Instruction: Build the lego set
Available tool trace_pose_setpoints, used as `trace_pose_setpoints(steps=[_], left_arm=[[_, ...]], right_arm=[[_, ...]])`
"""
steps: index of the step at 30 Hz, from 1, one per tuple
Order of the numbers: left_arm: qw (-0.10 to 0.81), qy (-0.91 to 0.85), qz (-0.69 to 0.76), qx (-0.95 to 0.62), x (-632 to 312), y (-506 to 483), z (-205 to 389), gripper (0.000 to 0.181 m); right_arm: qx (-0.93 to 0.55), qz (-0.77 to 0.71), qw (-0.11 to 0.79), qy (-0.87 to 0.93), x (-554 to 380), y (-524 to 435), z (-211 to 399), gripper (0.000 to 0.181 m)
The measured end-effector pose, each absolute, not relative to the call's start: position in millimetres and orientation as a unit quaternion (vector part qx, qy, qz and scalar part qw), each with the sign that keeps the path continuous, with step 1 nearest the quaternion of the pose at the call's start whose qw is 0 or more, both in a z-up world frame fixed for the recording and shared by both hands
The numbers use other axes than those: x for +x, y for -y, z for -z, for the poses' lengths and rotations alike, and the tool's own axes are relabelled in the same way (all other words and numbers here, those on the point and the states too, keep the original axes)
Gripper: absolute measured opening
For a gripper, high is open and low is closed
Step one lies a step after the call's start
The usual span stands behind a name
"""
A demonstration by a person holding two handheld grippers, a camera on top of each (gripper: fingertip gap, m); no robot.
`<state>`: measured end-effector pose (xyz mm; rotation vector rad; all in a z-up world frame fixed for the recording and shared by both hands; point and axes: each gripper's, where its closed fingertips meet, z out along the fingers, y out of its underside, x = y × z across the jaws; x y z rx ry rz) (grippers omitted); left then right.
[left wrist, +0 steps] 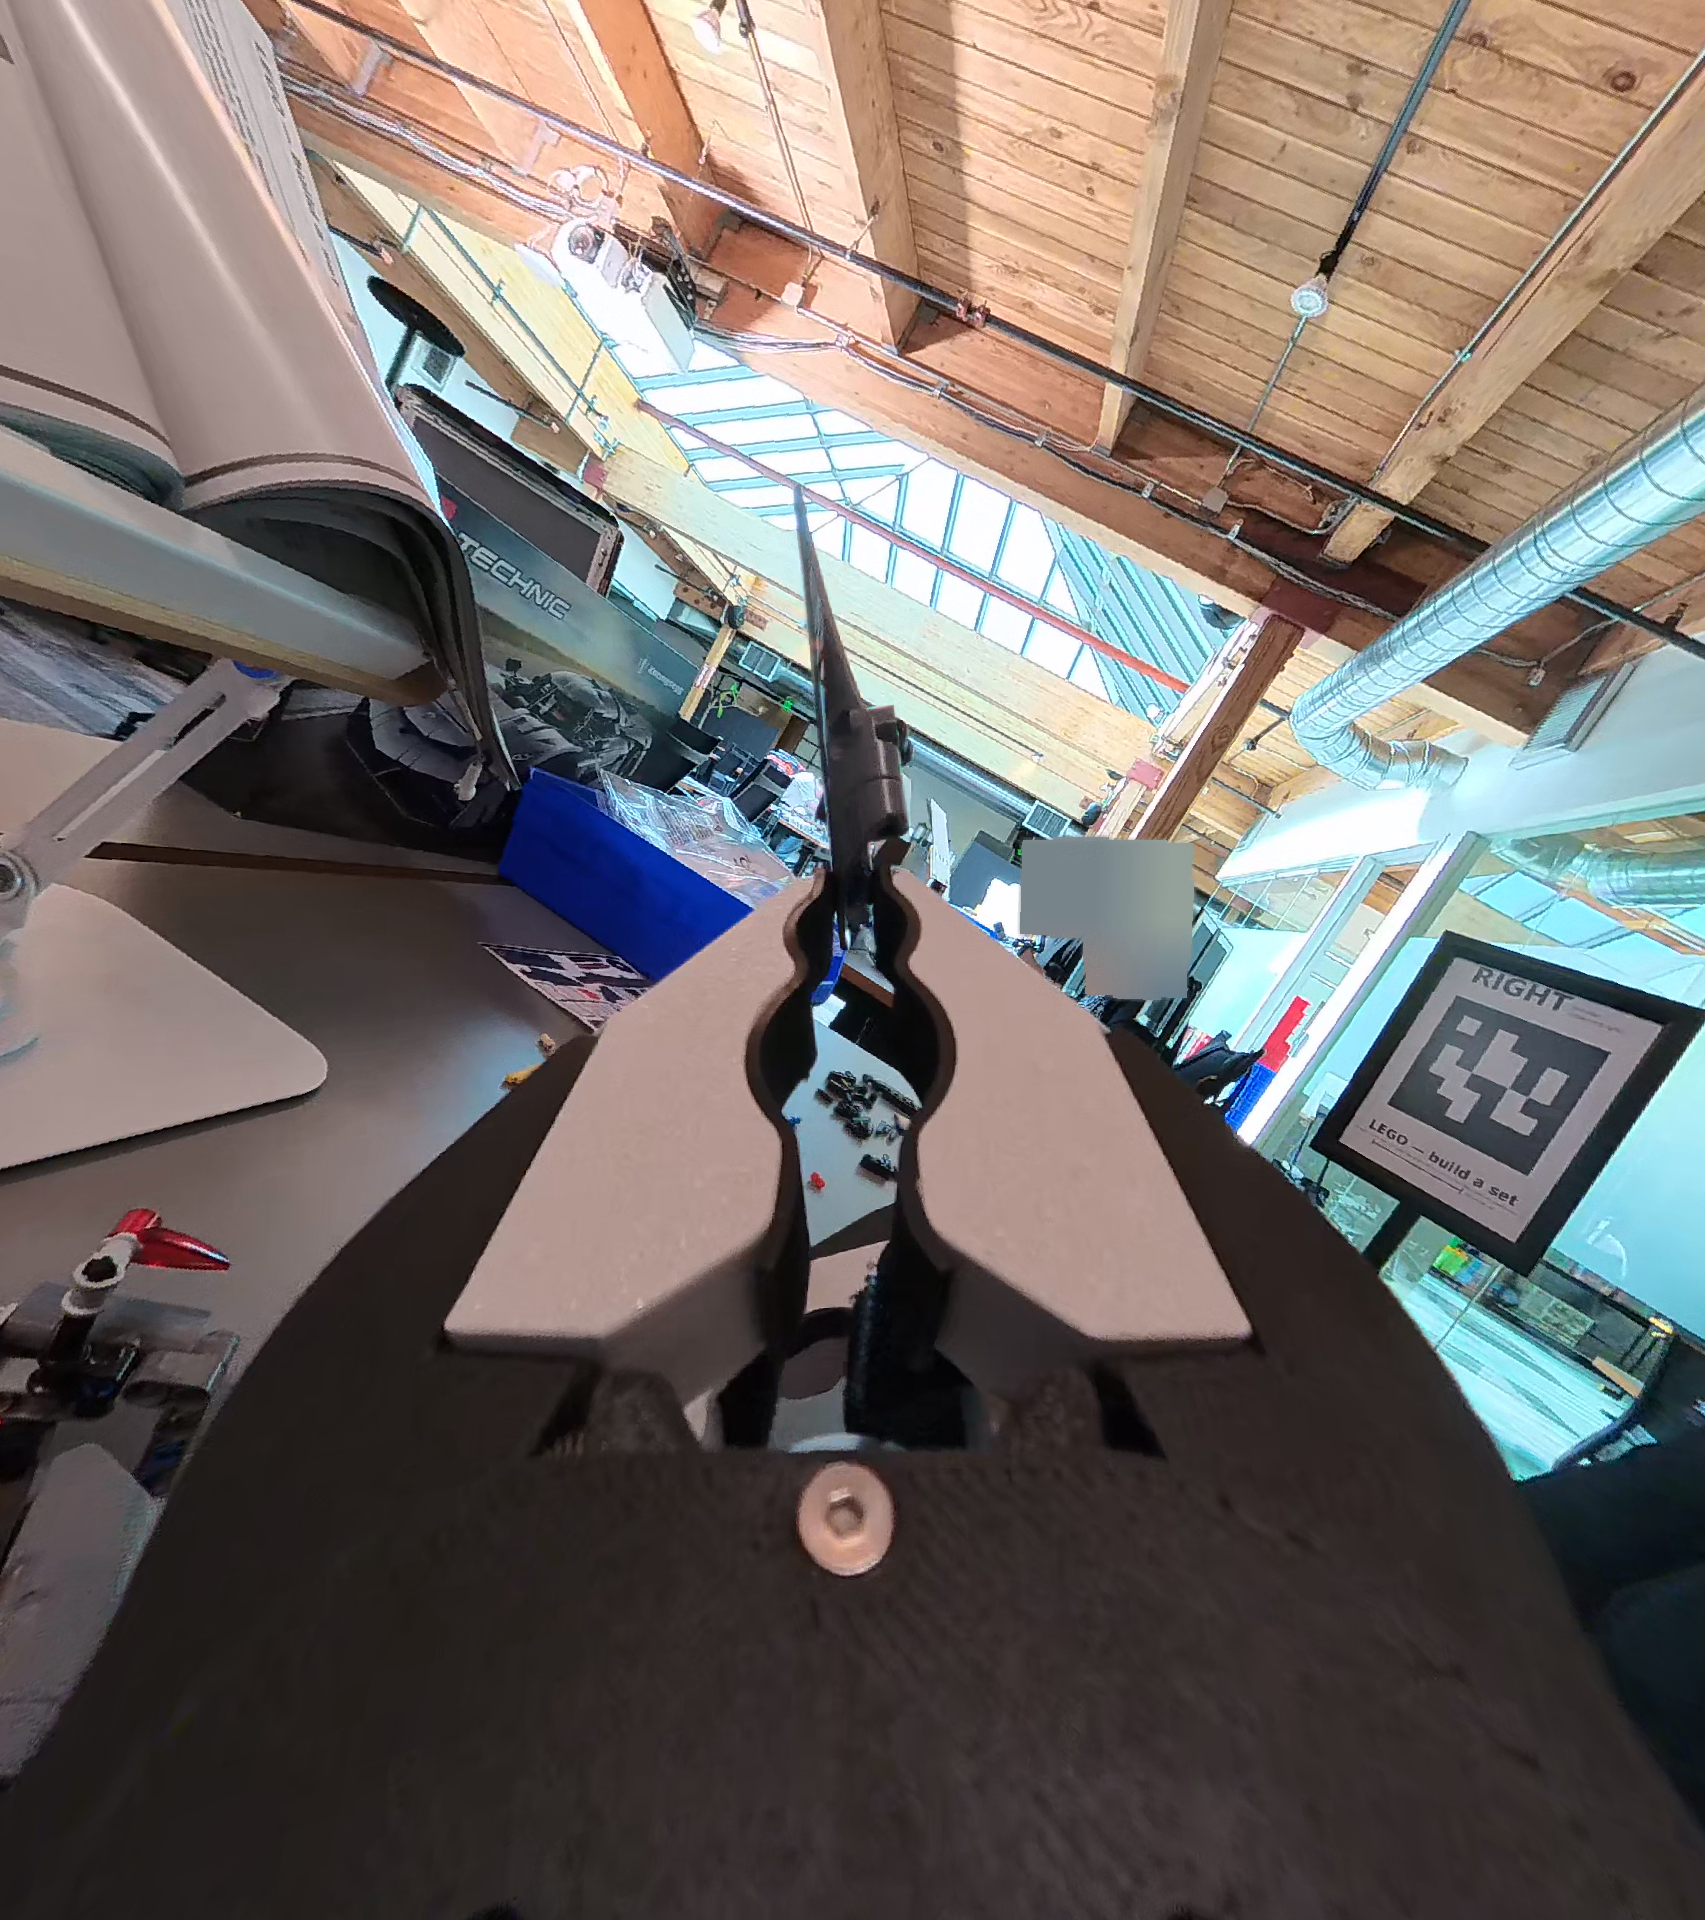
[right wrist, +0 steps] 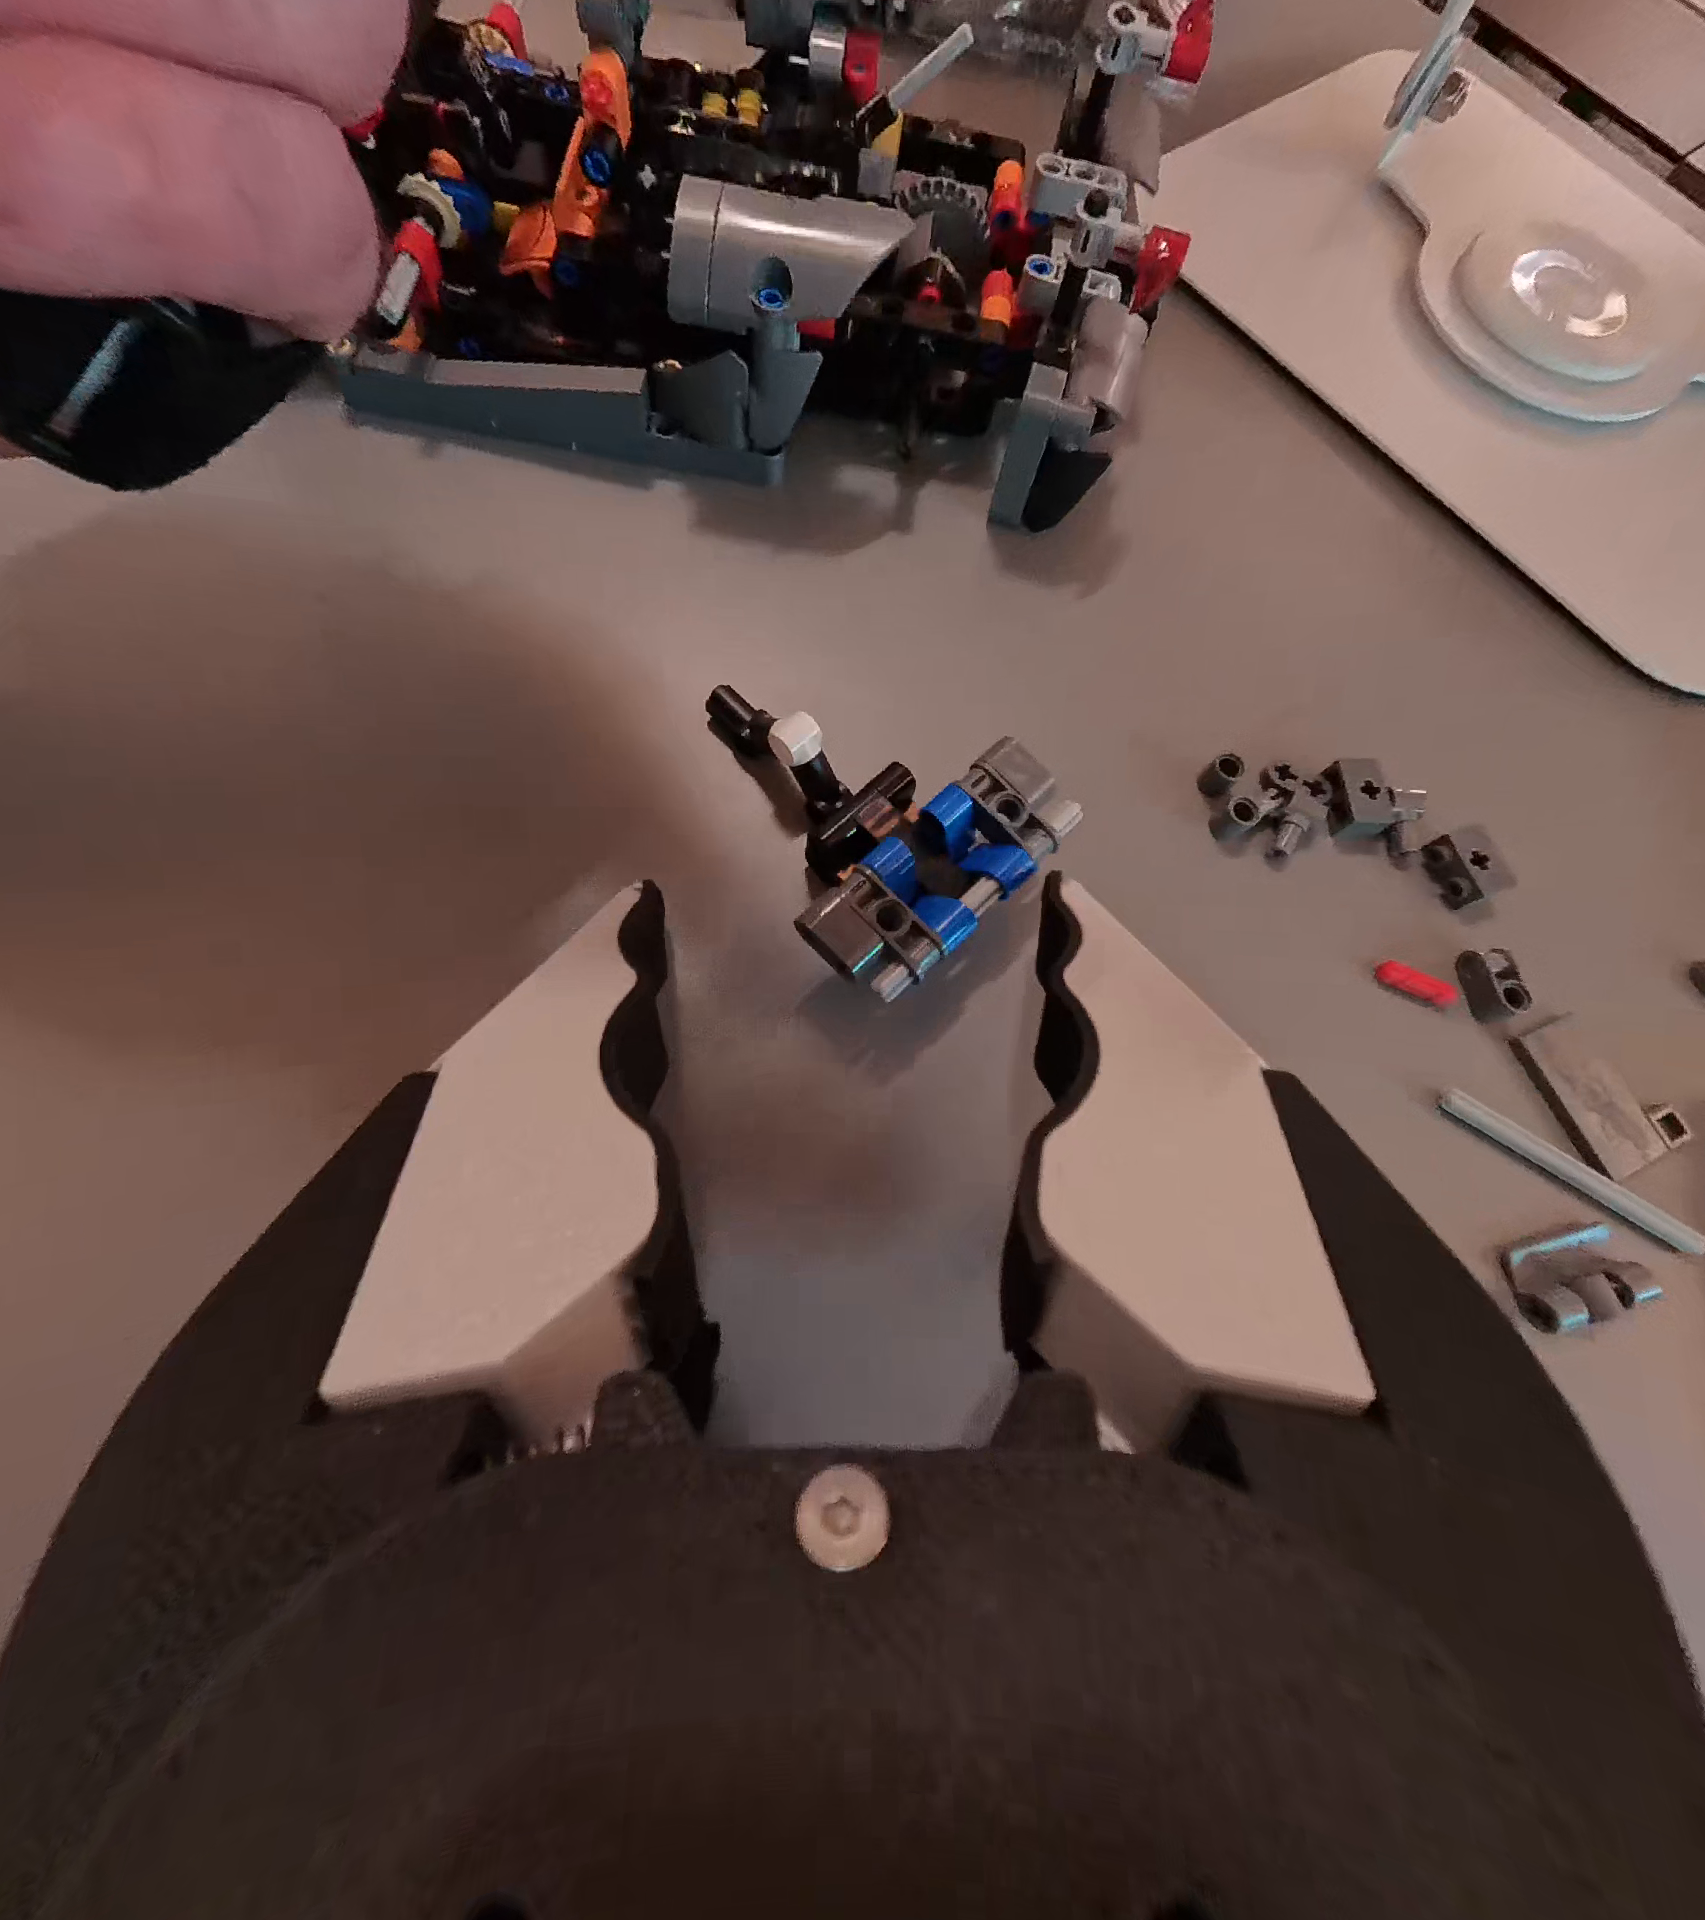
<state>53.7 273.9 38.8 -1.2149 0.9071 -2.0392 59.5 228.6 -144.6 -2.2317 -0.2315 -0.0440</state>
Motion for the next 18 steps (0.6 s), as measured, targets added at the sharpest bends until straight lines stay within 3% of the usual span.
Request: trace_pose_setpoints(steps=[13, 18], left_arm=[[0.295, -0.343, 0.768, -0.453, 54.2, -269.7, -39.8, 0.004], [0.294, -0.345, 0.766, -0.455, 56.1, -268.3, -38.3, 0.004]], right_arm=[[-0.9, 0.02, 0.423, 0.104, 58.0, -231.3, 148.5, 0.034], [-0.899, 0.017, 0.423, 0.113, 56.5, -227.4, 148.5, 0.031]])
